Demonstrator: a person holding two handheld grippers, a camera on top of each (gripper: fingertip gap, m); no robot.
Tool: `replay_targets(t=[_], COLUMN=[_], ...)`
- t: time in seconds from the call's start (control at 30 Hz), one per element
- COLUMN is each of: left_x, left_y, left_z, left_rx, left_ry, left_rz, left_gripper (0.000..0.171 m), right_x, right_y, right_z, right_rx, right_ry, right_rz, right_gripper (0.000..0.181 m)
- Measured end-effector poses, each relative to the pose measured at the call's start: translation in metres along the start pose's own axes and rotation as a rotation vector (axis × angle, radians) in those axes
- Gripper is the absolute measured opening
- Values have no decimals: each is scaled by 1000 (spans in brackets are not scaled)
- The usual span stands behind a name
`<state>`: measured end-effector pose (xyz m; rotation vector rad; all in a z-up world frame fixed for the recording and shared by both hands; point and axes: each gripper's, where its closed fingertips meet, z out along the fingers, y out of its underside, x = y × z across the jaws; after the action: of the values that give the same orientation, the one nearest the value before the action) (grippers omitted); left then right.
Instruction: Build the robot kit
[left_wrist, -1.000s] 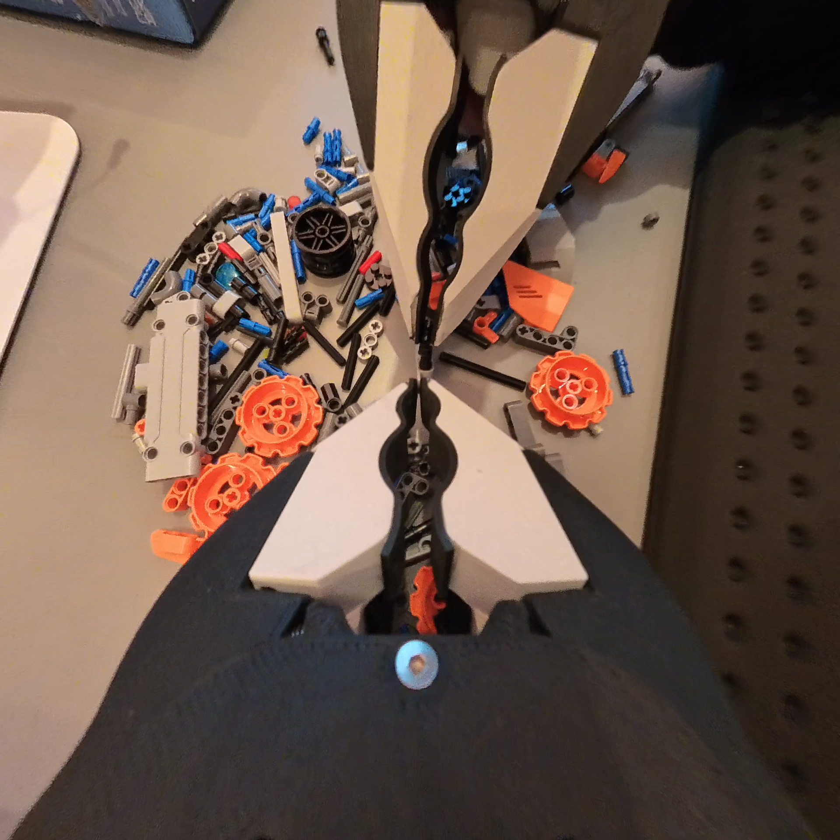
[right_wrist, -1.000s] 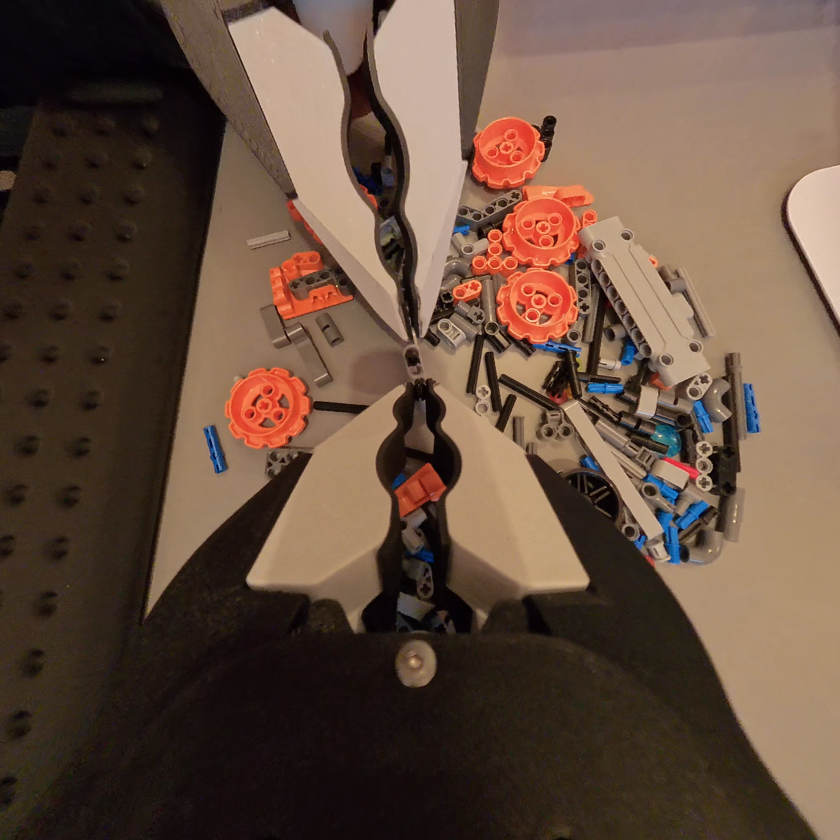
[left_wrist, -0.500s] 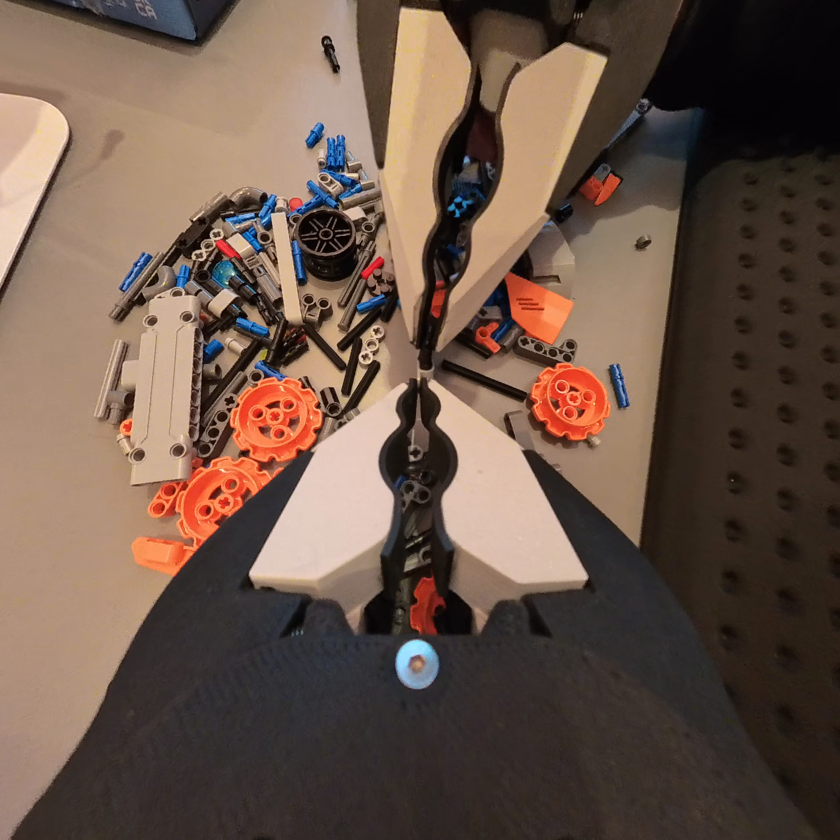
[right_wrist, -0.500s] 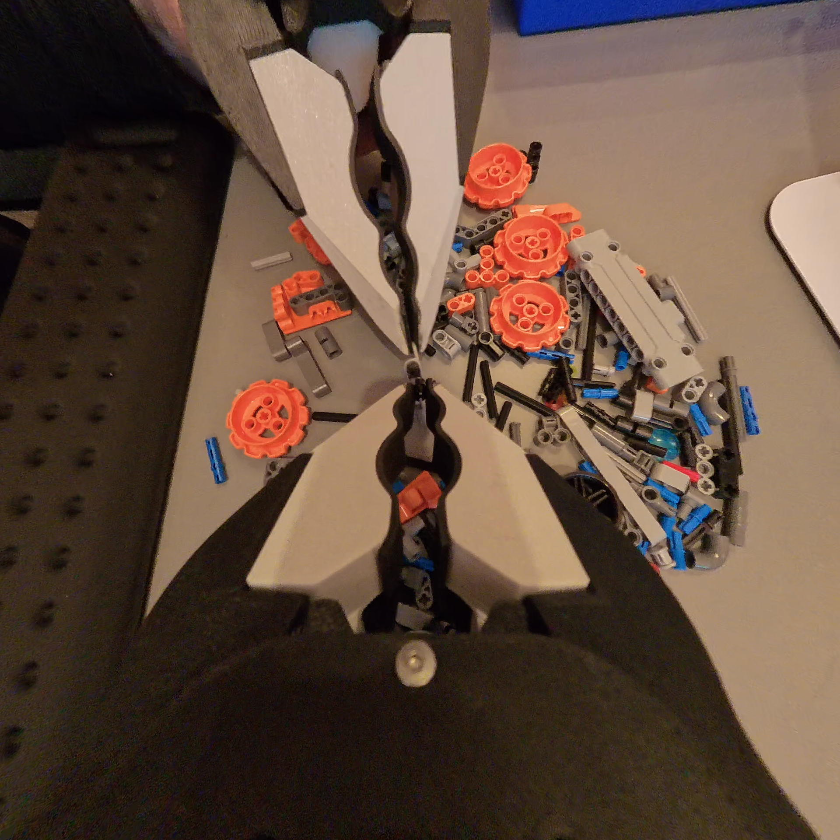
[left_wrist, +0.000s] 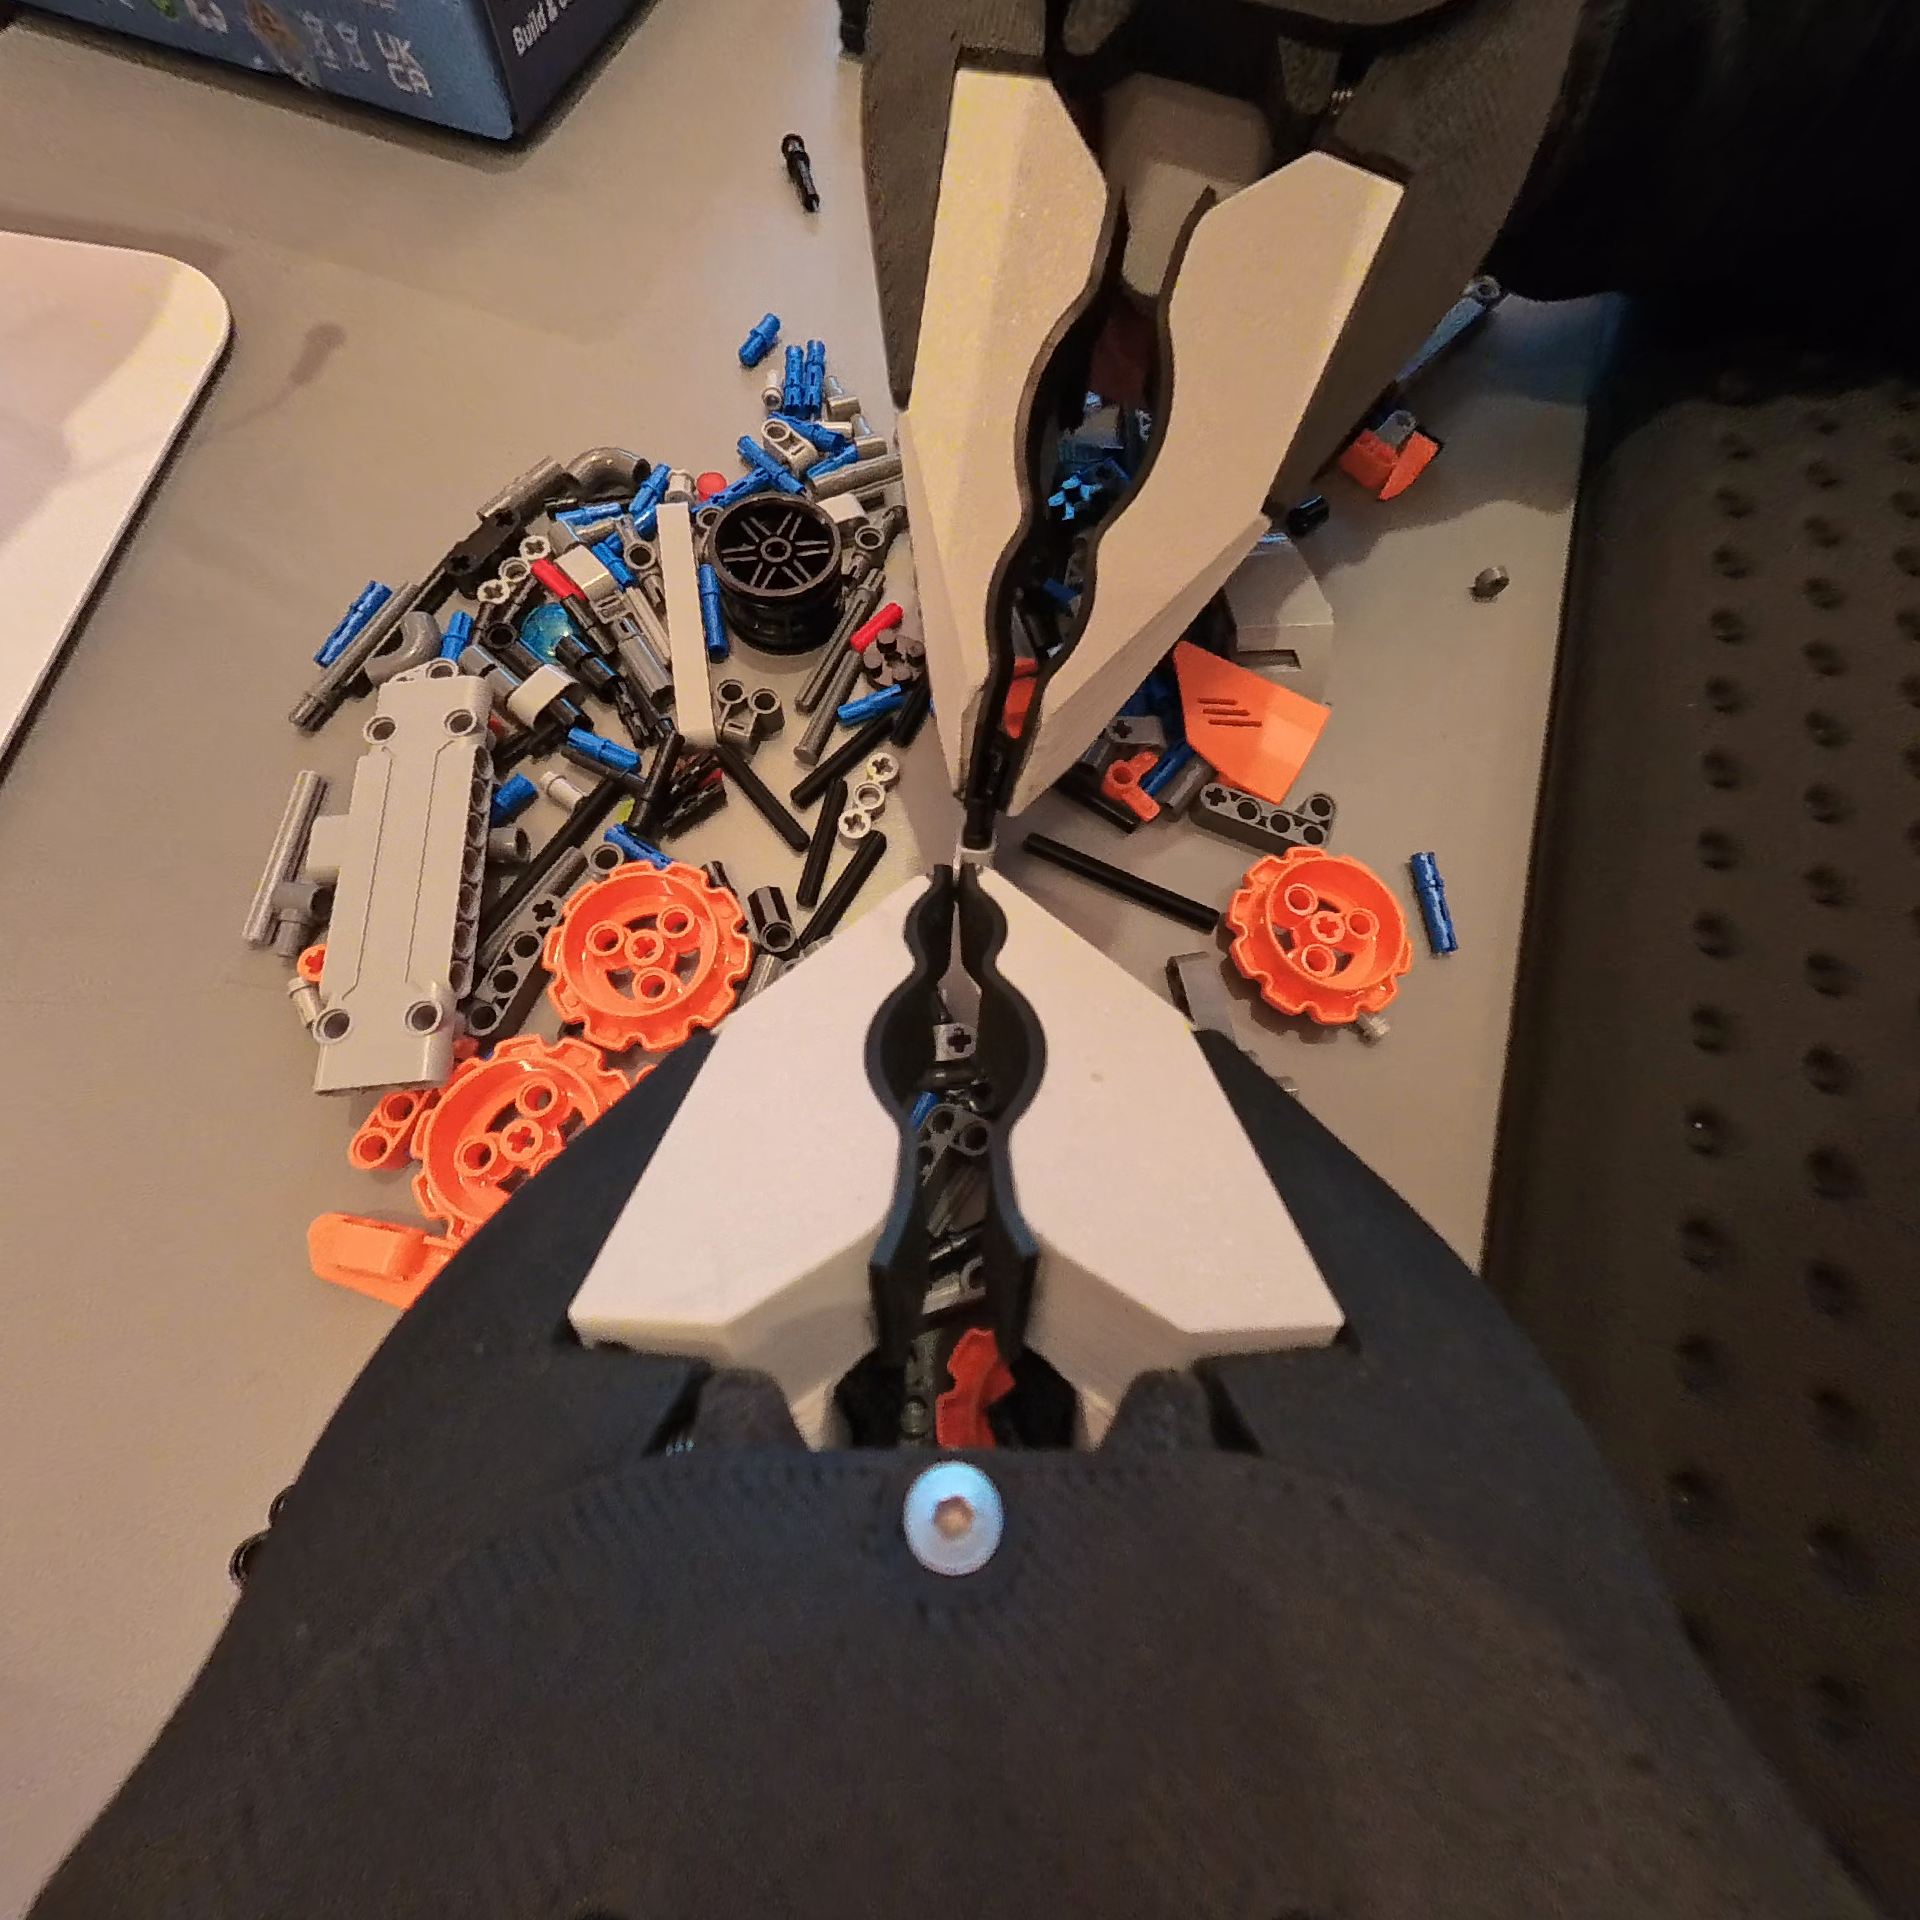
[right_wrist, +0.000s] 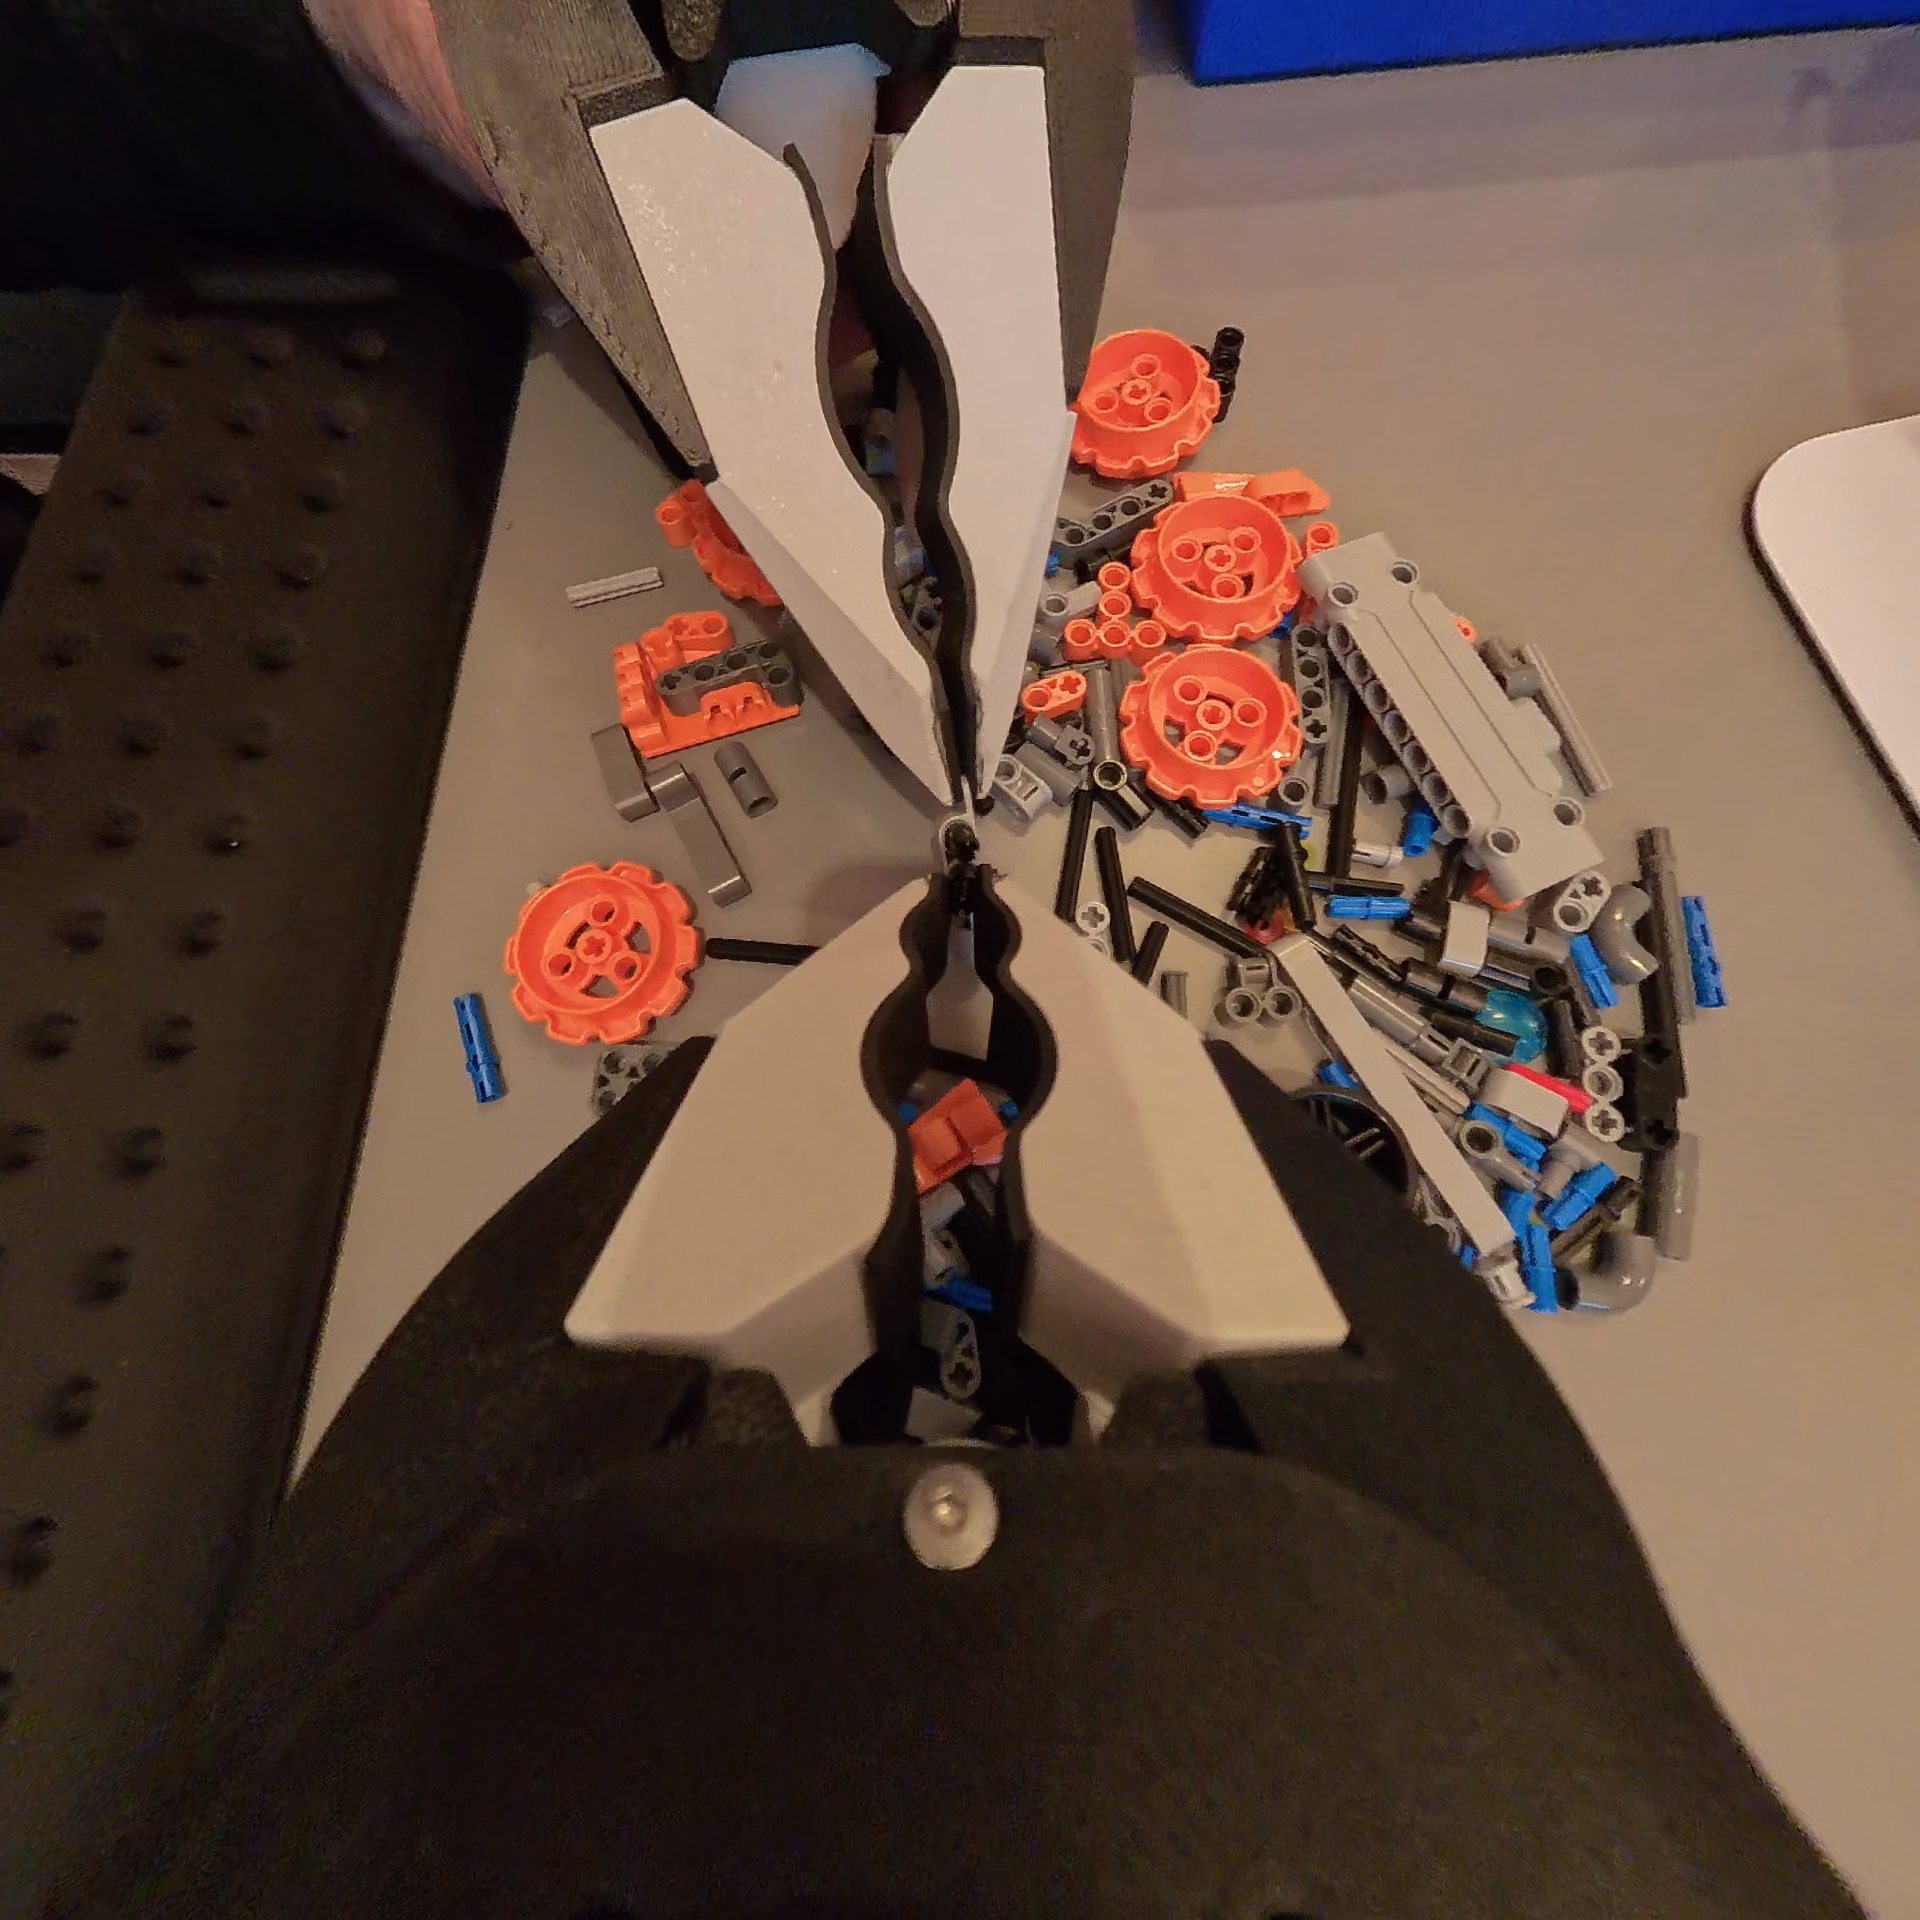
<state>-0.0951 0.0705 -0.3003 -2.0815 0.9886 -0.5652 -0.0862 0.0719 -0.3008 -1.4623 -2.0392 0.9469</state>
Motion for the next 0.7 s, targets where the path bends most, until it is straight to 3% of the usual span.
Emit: replay_targets(t=[0.47, 0.53, 0.7], left_x=[0, -2, 0], left_y=[0, 2, 0], left_z=[2, 2, 3], left_rx=[1, -16, -13], left_ry=[-30, -42, -35], left_rz=[42, 46, 45], left_gripper=[0, 0, 0], right_x=[1, 2, 5], right_y=[2, 5, -2], right_z=[2, -3, -8], right_rx=[-48, -44, 3], right_ry=[-77, -58, -21], right_rz=[71, 62, 50], right_gripper=[3, 9, 0])
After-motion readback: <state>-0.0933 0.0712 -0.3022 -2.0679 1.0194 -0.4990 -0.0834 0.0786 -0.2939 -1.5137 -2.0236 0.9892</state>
